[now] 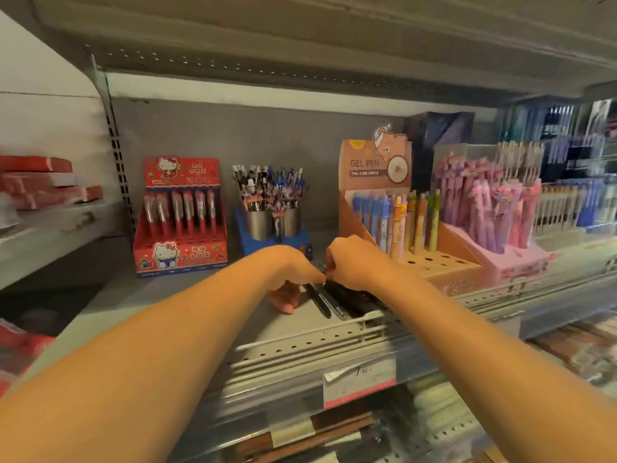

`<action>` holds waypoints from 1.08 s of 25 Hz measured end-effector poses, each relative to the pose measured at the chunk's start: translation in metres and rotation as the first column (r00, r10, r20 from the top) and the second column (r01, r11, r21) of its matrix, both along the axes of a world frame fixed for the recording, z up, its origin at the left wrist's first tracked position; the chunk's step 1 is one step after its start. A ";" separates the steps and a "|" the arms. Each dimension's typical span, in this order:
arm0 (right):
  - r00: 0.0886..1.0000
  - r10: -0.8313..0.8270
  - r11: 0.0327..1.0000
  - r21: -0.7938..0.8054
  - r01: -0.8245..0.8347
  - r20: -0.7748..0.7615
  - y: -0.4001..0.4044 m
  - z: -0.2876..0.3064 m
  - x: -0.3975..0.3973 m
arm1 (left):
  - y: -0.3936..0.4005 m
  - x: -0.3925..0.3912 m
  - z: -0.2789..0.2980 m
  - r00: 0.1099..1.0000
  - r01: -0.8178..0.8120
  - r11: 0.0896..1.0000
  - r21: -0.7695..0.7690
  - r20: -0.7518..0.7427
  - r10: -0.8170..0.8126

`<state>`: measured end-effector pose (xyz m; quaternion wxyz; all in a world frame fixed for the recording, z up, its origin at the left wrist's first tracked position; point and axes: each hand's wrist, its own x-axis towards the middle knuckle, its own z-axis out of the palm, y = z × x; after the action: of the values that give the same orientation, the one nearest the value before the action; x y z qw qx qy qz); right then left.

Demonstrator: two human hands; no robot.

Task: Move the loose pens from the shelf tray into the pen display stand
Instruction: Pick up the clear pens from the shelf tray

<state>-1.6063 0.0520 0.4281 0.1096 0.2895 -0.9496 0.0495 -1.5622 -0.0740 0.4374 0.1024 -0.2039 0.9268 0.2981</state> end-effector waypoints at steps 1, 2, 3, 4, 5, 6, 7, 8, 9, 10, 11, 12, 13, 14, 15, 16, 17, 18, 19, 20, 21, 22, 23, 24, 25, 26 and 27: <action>1.000 -0.006 1.000 -0.012 0.006 -0.026 0.001 -0.002 0.000 | 0.001 -0.004 -0.002 1.000 -0.003 1.000 -0.005 0.003 0.003; 0.999 -0.014 1.000 -0.017 0.013 -0.050 0.001 -0.004 0.001 | 0.001 -0.007 -0.004 1.000 -0.002 1.000 -0.004 0.003 0.002; 0.998 -0.019 1.000 -0.019 0.018 -0.067 0.001 -0.007 0.002 | 0.002 -0.009 -0.005 1.000 0.002 1.000 -0.004 0.006 -0.002; 0.997 -0.021 1.000 -0.021 0.020 -0.072 0.000 -0.009 0.004 | 0.002 -0.009 -0.006 1.000 0.012 1.000 -0.011 0.014 -0.012; 0.997 -0.024 0.999 -0.025 0.022 -0.067 0.000 -0.010 0.005 | 0.003 -0.009 -0.006 0.999 0.023 0.999 -0.022 0.024 -0.023; 0.998 -0.028 0.999 -0.029 0.027 -0.055 0.000 -0.010 0.006 | 0.003 -0.008 -0.006 0.999 0.037 0.999 -0.031 0.036 -0.035; 0.999 -0.033 0.999 -0.037 0.032 -0.042 0.001 -0.010 0.008 | 0.003 -0.008 -0.006 0.998 0.051 0.998 -0.031 0.045 -0.049; 0.999 -0.034 0.998 -0.044 0.033 -0.029 0.002 -0.010 0.008 | 0.002 -0.008 -0.006 0.997 0.062 0.998 -0.018 0.045 -0.061; 0.999 -0.029 0.998 -0.051 0.028 -0.016 0.002 -0.010 0.008 | 0.001 -0.008 -0.006 0.997 0.070 0.998 0.000 0.037 -0.070; 1.000 -0.020 0.998 -0.054 0.019 -0.004 0.004 -0.009 0.009 | 0.000 -0.008 -0.005 0.997 0.079 0.997 0.011 0.027 -0.079; 1.000 -0.007 0.999 -0.054 0.007 0.008 0.004 -0.009 0.010 | -0.001 -0.007 -0.005 0.996 0.085 0.996 0.006 0.019 -0.086; 1.000 0.002 0.999 -0.052 -0.001 0.017 0.005 -0.009 0.011 | 0.000 -0.006 -0.005 0.995 0.096 0.995 -0.022 0.015 -0.096; 1.000 0.007 0.999 -0.050 -0.006 0.021 0.005 -0.009 0.012 | 0.001 -0.006 -0.006 0.994 0.109 0.992 -0.064 0.012 -0.109; 1.000 0.006 0.999 -0.047 -0.005 0.025 0.005 -0.009 0.013 | 0.003 -0.005 -0.006 0.993 0.121 0.987 -0.105 0.011 -0.120; 1.000 0.001 0.999 -0.049 0.000 0.025 0.005 -0.009 0.013 | 0.005 -0.005 -0.006 0.991 0.132 0.982 -0.134 0.012 -0.132; 1.000 -0.004 0.999 -0.054 0.005 0.027 0.005 -0.009 0.013 | 0.006 -0.005 -0.006 0.990 0.141 0.979 -0.147 0.012 -0.141; 1.000 -0.006 0.998 -0.061 0.007 0.031 0.005 -0.009 0.013 | 0.005 -0.006 -0.007 0.989 0.145 0.979 -0.146 0.011 -0.145; 0.999 -0.004 0.998 -0.067 0.006 0.033 0.006 -0.009 0.013 | 0.004 -0.006 -0.006 0.989 0.150 0.979 -0.141 0.012 -0.150; 0.999 0.000 0.997 -0.071 0.002 0.035 0.006 -0.009 0.014 | 0.004 -0.005 -0.004 0.987 0.163 0.976 -0.145 0.016 -0.162; 0.999 0.005 0.997 -0.074 -0.003 0.036 0.006 -0.009 0.014 | 0.005 -0.003 -0.003 0.983 0.183 0.967 -0.175 0.017 -0.183; 0.999 0.011 0.997 -0.074 -0.008 0.035 0.006 -0.010 0.014 | 0.004 -0.002 -0.002 0.978 0.203 0.951 -0.234 0.013 -0.206; 0.999 0.013 0.997 -0.075 -0.011 0.036 0.005 -0.010 0.014 | 0.005 -0.001 -0.001 0.975 0.215 0.932 -0.292 0.008 -0.223; 0.999 0.014 0.997 -0.079 -0.011 0.040 0.006 -0.011 0.013 | 0.006 -0.001 -0.001 0.974 0.213 0.922 -0.323 -0.007 -0.228; 0.999 0.014 0.996 -0.084 -0.010 0.045 0.006 -0.011 0.014 | 0.007 -0.001 -0.001 0.974 0.206 0.923 -0.325 -0.021 -0.225; 0.999 0.014 0.996 -0.088 -0.009 0.050 0.006 -0.010 0.014 | 0.005 -0.002 -0.002 0.975 0.200 0.931 -0.307 -0.034 -0.221; 0.998 0.016 0.996 -0.092 -0.011 0.056 0.007 -0.009 0.014 | 0.003 -0.002 -0.002 0.978 0.187 0.949 -0.255 -0.048 -0.205; 0.998 0.023 0.995 -0.096 -0.017 0.065 0.007 -0.007 0.014 | 0.000 -0.001 -0.002 0.982 0.165 0.972 -0.170 -0.059 -0.177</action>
<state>-1.5924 0.0590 0.4208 0.0915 0.2918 -0.9462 0.1057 -1.5635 -0.0737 0.4356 0.0761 -0.1199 0.9655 0.2181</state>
